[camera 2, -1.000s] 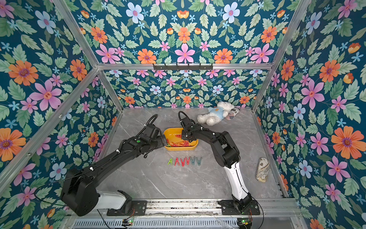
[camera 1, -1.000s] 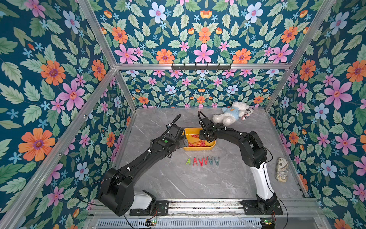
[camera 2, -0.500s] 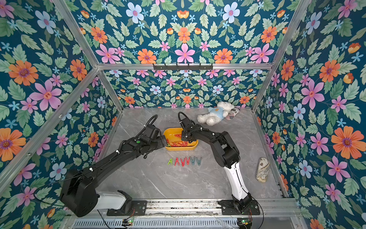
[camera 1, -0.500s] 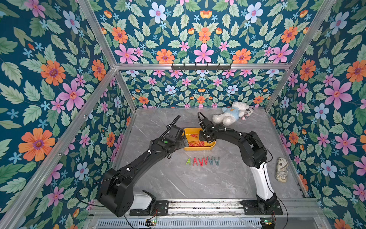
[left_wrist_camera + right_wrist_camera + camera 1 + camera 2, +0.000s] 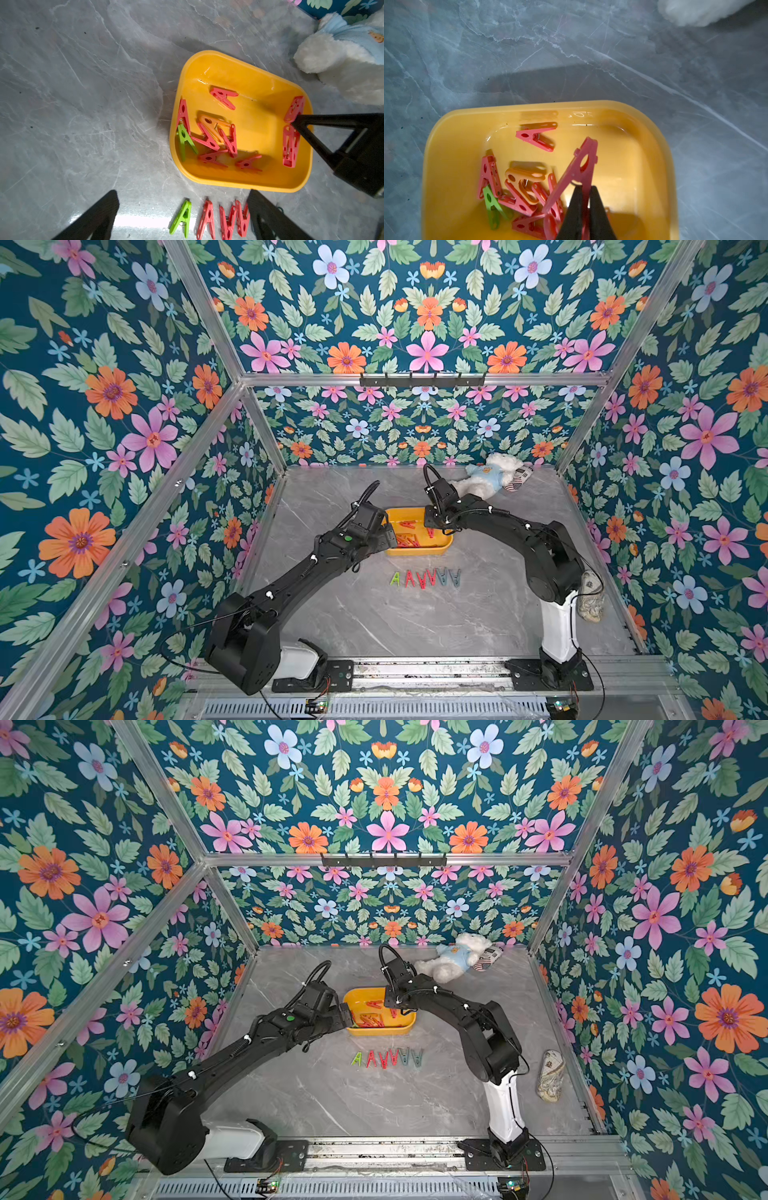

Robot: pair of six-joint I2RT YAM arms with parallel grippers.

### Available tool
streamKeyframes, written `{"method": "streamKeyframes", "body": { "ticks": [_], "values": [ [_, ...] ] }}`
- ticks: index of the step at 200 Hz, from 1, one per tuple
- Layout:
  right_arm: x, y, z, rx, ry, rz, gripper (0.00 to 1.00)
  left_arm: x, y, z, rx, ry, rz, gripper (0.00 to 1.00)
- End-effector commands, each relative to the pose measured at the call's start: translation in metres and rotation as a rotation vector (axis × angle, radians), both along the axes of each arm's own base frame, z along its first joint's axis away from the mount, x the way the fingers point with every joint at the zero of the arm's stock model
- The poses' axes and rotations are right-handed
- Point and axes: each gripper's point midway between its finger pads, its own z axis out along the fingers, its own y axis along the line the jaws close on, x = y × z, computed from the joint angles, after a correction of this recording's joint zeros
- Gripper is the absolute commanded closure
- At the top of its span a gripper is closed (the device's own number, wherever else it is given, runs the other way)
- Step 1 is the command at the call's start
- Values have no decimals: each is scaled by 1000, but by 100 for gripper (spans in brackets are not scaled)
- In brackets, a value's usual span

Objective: Take the clothespins out of the storage box
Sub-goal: Place the clothespin in the storage box.

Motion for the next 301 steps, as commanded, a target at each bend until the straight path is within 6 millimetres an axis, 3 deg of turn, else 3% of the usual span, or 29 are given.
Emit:
{"method": "streamKeyframes", "body": {
  "ticks": [1,40,66,132,209,232,301],
  "values": [
    [-11,-13,10,-10,-11,-45,93,5,-9,4,-30,-19,-30,0],
    [-33,-33,20,22,-36,-92,93,9,-19,2,-45,-14,-71,0],
    [-37,-34,14,26,-30,-101,92,10,-23,-1,-48,-2,-85,0],
    [-6,-5,-19,-30,-13,-59,91,0,-13,3,-38,-12,-70,0],
    [25,3,-68,-174,21,-17,87,3,-10,0,-14,-6,-61,0],
    [28,3,-74,-182,27,-16,78,5,-12,-2,-6,-2,-68,0],
    [33,1,-77,-183,21,-14,71,10,-14,-6,4,9,-73,0]
  ]
}}
